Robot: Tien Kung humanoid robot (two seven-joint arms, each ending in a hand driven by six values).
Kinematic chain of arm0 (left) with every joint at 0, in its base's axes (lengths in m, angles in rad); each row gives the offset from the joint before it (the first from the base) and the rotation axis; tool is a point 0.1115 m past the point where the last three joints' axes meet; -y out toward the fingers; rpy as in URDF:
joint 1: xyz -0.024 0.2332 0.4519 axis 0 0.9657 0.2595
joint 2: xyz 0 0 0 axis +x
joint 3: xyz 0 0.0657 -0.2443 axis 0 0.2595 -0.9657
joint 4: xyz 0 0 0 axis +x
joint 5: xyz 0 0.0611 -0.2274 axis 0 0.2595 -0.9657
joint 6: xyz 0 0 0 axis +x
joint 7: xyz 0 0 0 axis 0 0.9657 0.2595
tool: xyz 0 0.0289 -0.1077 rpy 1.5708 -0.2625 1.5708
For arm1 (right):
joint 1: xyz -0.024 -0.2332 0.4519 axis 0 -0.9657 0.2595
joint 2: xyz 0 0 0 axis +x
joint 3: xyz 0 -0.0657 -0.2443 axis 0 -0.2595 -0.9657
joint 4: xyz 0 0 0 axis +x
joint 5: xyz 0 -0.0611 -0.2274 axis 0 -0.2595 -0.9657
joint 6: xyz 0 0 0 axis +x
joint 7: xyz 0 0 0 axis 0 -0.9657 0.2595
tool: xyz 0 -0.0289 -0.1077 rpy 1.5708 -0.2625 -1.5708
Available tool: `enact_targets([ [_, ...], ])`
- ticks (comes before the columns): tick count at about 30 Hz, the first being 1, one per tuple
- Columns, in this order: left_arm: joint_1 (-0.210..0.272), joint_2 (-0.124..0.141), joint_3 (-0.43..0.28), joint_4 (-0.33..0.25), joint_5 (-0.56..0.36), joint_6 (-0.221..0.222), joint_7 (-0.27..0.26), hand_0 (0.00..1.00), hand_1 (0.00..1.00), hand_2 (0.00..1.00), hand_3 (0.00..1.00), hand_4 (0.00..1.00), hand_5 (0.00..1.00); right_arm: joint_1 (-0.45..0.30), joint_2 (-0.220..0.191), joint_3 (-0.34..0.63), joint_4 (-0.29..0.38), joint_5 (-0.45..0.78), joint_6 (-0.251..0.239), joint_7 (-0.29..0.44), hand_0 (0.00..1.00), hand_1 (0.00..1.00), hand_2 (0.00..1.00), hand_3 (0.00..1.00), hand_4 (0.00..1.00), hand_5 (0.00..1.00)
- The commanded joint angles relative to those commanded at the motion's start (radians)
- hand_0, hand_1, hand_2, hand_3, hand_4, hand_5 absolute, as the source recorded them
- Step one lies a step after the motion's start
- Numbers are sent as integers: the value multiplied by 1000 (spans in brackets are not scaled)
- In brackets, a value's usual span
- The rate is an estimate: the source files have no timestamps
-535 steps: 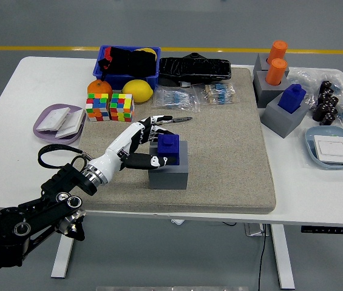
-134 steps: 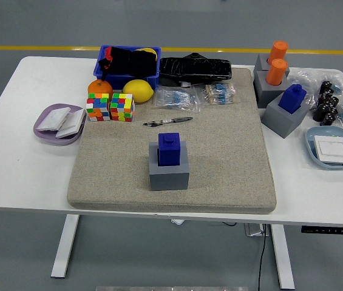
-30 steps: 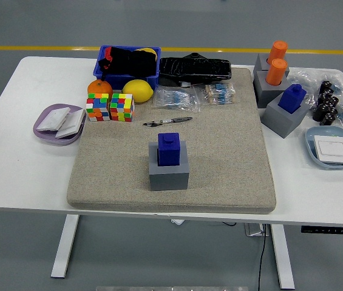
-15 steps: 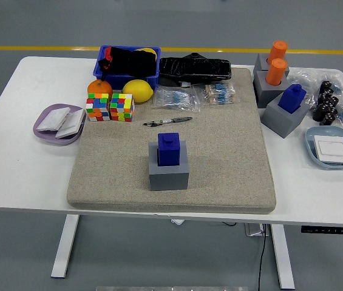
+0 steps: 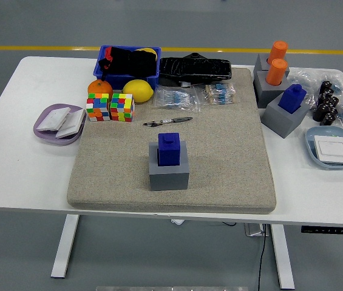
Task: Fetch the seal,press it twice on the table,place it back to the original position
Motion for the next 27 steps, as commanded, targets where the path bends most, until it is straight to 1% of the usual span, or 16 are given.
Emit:
enact_targets([
  [18,1,-4,-7,-4,2,-2,2,892,870,845,852,811,181,5,3,2,0,-1,2,-1,785,693,664,646,812,463],
  [27,1,-1,-8,-4,2,-1,2,892,868,844,853,811,181,1,1,5,0,-3,1,-1,784,694,664,646,811,462],
])
